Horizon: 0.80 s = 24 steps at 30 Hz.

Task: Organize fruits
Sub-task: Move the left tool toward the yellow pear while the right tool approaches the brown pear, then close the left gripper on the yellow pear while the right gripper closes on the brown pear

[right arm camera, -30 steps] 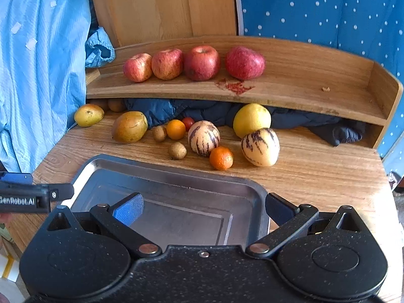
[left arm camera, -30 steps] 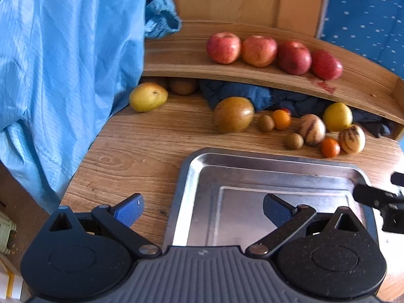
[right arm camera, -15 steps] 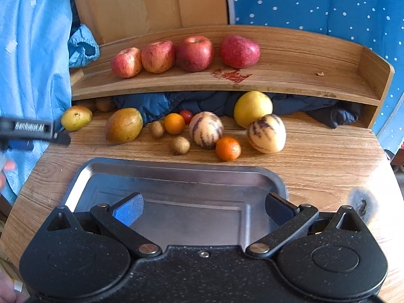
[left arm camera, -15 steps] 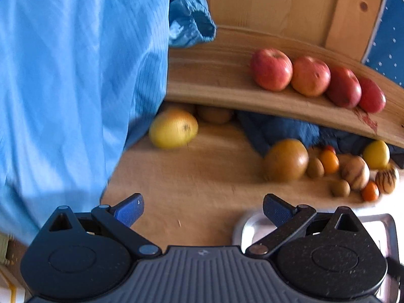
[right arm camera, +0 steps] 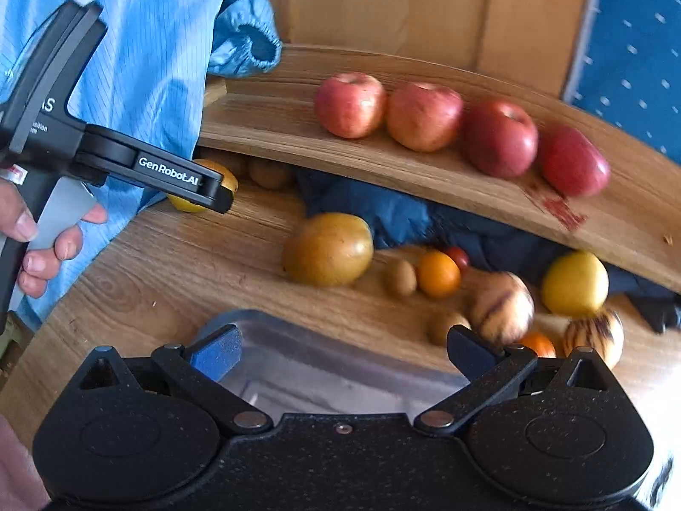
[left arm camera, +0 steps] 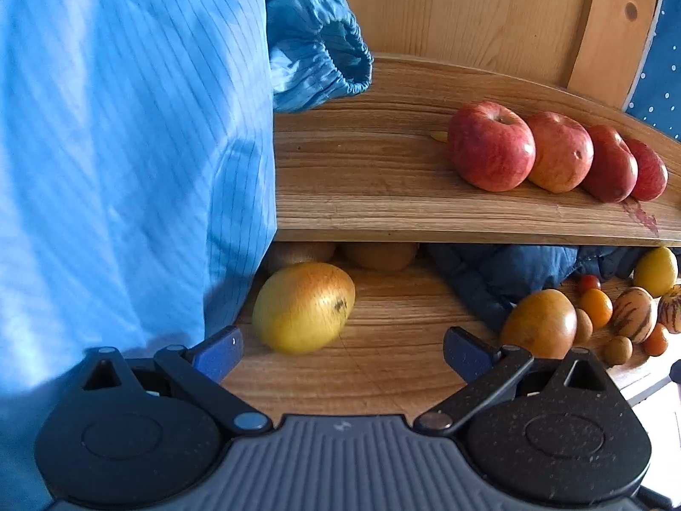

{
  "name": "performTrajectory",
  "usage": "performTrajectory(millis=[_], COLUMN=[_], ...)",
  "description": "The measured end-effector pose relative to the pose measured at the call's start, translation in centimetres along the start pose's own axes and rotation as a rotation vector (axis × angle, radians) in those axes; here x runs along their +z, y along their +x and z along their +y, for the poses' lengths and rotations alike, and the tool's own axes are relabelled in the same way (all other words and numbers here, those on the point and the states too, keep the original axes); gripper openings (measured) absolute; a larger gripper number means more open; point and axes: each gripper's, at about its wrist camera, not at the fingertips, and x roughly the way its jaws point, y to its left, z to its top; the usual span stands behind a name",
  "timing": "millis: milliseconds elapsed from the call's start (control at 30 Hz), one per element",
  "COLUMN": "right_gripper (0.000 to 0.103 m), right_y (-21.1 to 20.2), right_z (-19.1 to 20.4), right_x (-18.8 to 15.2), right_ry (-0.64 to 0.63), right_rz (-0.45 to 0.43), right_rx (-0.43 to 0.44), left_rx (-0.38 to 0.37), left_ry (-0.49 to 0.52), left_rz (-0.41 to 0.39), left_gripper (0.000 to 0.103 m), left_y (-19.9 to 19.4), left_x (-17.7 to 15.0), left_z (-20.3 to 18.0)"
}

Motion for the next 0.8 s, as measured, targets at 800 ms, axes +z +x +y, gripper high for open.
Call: performTrajectory(millis=[800], right_gripper=[0.084], right_y=[7.7], right_z=[0.8], right_x=[5.1], right_ry=[0.010], right_rz=[0.046], right_rx=[0.004], left_rx=[0.018], left_ry=[0.135], left_rz=[-0.079], left_gripper=[0.087], left_y=[3.4], left_x=[0.2], left_z=[0.5])
